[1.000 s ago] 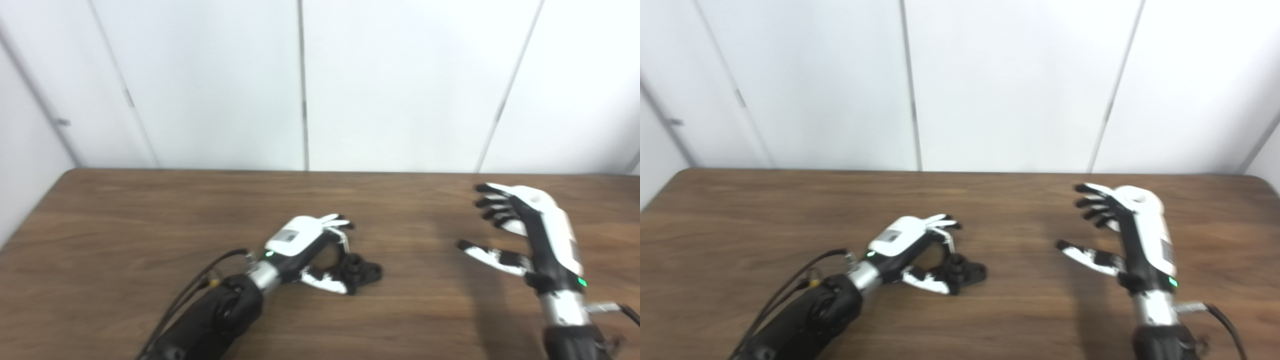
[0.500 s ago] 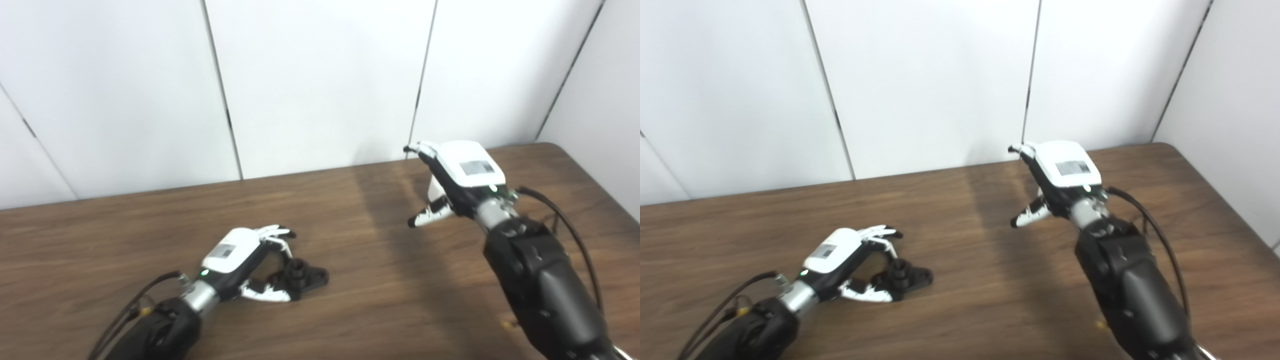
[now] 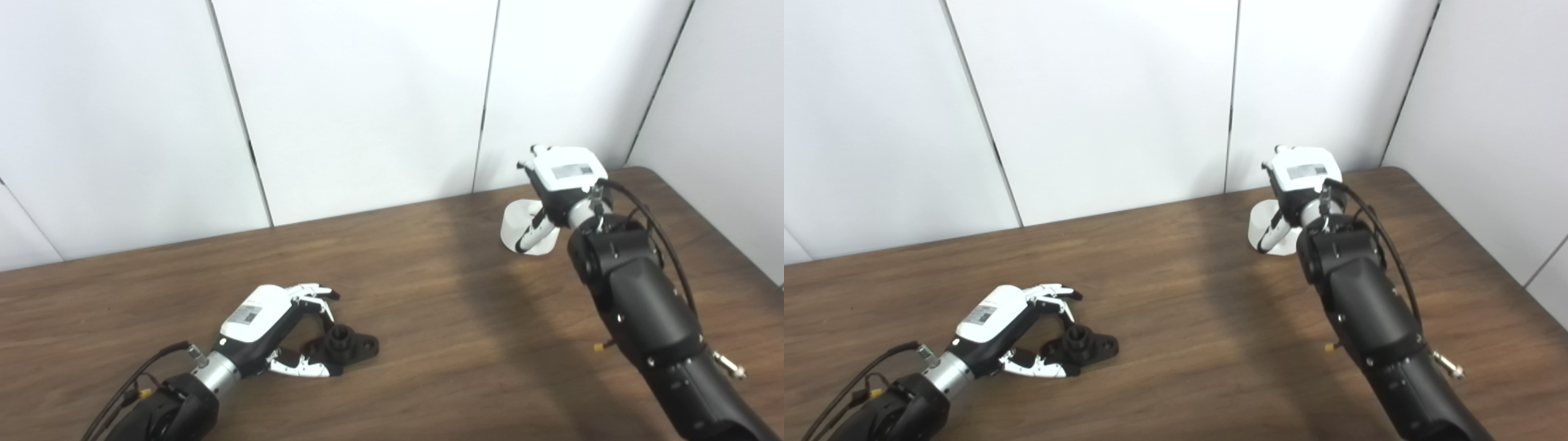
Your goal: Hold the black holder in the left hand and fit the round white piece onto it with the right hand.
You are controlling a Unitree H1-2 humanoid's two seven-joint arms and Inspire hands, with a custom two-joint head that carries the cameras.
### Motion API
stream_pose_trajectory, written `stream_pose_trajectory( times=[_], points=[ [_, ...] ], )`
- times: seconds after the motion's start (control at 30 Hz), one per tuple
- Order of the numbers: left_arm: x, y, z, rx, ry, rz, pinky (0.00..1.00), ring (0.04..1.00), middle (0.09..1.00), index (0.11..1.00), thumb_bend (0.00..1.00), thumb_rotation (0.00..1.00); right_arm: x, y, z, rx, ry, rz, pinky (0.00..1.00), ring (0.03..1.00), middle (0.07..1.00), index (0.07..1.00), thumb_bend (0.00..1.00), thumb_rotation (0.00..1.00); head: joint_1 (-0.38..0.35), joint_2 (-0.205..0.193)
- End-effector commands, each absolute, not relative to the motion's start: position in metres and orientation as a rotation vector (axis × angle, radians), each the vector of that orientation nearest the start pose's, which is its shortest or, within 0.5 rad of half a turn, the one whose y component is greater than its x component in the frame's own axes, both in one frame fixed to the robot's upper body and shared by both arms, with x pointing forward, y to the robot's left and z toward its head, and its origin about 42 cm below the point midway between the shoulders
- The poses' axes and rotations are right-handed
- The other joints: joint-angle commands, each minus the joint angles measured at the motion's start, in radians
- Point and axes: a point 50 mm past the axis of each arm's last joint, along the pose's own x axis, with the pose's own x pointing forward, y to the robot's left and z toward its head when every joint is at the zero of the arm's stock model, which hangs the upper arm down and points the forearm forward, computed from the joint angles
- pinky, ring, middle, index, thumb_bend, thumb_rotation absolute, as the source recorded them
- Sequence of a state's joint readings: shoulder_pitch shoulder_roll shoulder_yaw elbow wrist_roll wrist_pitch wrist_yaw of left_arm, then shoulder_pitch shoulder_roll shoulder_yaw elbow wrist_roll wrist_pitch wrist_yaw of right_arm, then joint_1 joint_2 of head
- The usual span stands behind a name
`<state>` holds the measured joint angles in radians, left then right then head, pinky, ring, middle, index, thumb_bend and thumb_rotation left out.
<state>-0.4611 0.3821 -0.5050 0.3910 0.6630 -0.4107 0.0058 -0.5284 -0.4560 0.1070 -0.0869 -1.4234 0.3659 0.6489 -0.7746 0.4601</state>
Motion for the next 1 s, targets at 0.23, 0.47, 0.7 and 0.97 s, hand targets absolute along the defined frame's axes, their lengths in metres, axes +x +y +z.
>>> stream_pose_trajectory(
  times=[0.23, 0.47, 0.7, 0.97],
  points=[
    [0.383, 0.229, 0.103, 1.194, -0.342, -0.73, 0.77, 0.86, 0.825, 0.486, 0.52, 0.05, 0.428, -0.333, 0.314, -1.729, 0.26, -0.258, 0.88, 0.972, 0.994, 0.917, 1.0, 0.37, -0.01, -0.01],
    [0.384, 0.23, 0.103, 1.199, -0.327, -0.734, 0.78, 0.869, 0.833, 0.486, 0.52, 0.05, 0.436, -0.342, 0.304, -1.692, 0.298, -0.236, 0.9, 0.976, 0.989, 0.902, 1.0, 0.36, 0.008, -0.01],
    [0.383, 0.23, 0.103, 1.194, -0.341, -0.728, 0.76, 0.864, 0.824, 0.486, 0.52, 0.05, 0.44, -0.345, 0.293, -1.643, 0.321, -0.212, 0.89, 0.964, 0.974, 0.871, 0.98, 0.37, 0.009, -0.007],
    [0.38, 0.229, 0.104, 1.192, -0.34, -0.726, 0.77, 0.862, 0.821, 0.486, 0.52, 0.05, 0.441, -0.342, 0.285, -1.616, 0.316, -0.201, 0.88, 0.959, 0.957, 0.847, 0.95, 0.37, 0.018, -0.002]
  ],
)
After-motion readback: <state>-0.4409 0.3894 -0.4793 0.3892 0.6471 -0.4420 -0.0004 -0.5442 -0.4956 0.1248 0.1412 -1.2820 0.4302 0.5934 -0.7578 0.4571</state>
